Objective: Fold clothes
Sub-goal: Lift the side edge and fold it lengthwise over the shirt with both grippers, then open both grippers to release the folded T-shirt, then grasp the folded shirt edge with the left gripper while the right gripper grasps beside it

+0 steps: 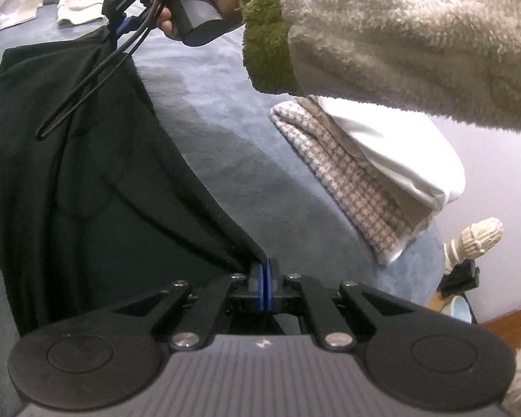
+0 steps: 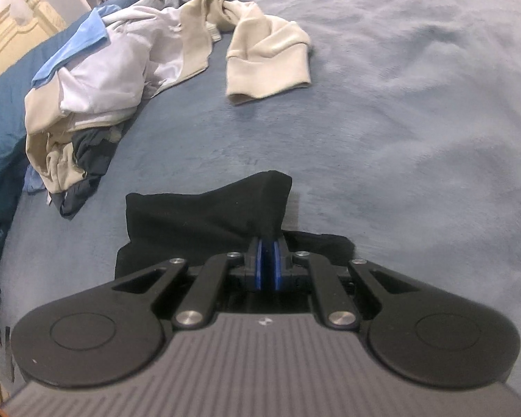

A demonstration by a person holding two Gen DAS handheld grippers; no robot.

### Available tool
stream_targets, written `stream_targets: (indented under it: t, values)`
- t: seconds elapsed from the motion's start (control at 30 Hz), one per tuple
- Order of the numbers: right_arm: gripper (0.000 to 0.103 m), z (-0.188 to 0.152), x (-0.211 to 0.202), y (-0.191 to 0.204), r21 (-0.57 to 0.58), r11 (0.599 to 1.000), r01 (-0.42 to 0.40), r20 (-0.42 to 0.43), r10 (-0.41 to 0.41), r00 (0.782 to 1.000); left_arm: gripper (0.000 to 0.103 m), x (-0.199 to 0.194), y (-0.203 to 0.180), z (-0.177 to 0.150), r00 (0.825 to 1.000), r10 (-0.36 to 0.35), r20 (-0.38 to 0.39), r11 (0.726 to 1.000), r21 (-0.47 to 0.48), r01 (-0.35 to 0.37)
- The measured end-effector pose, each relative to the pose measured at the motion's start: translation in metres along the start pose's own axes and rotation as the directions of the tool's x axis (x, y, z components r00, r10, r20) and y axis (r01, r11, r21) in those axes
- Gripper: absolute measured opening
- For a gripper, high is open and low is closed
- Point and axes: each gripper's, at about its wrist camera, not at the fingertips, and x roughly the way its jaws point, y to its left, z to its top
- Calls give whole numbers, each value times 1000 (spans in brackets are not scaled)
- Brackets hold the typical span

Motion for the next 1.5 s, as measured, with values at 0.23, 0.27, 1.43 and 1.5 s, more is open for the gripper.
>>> stream_targets:
  t: [0.23,0.27,1.43,1.5]
  values:
    - [13,-15,18,-40,92,996,-7,-36,10,999,3,13,-7,-1,998,18,-57,998,67,-14]
    - [16,-18,12,-45,108,994,-25,-21,27,999,3,15,-7,-2,998,19,-65,997,79,-14]
    - [55,-428,-287,-45,667,744,36,151,-182,972,76,51,74,55,936,-336,-102,751,-629,201]
    - [55,-428,-280,-36,657,753,41,149,-182,972,76,42,71,63,952,-293,-91,790,-584,187]
